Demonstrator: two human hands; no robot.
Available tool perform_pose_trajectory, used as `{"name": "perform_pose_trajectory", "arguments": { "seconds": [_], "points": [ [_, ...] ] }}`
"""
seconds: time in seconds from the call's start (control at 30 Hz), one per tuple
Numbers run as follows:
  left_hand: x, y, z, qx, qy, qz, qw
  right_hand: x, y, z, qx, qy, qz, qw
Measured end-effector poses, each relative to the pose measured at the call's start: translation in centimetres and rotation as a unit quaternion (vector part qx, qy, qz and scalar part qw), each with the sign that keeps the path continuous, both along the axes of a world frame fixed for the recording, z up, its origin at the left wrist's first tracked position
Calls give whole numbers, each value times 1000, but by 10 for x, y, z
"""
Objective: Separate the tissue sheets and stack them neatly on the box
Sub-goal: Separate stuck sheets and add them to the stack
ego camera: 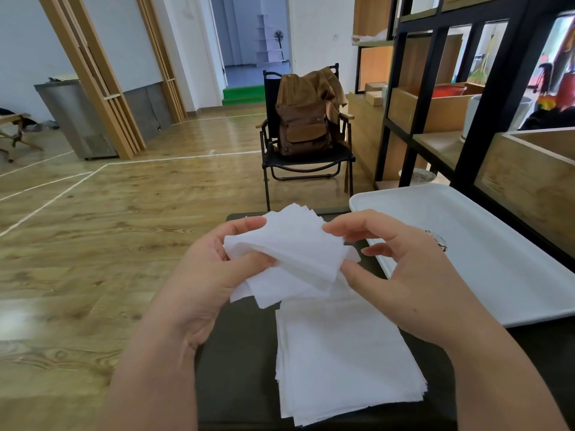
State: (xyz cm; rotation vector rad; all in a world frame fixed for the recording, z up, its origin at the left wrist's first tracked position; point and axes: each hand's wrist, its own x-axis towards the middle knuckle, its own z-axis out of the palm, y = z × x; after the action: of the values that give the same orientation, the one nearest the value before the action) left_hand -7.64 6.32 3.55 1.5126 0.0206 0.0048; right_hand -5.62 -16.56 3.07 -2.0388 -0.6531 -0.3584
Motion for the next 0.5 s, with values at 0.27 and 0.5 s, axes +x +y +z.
{"name": "perform_pose_trajectory", "arguments": {
  "seconds": [0.27, 0.5],
  "points": [
    [-1, 0, 1, -11, 6, 15, 1000, -3, -1, 3, -8, -10, 30, 999],
    [-3, 0, 3, -12, 9, 13, 1000, -2, 0, 0, 34, 43, 87, 995]
  ]
}}
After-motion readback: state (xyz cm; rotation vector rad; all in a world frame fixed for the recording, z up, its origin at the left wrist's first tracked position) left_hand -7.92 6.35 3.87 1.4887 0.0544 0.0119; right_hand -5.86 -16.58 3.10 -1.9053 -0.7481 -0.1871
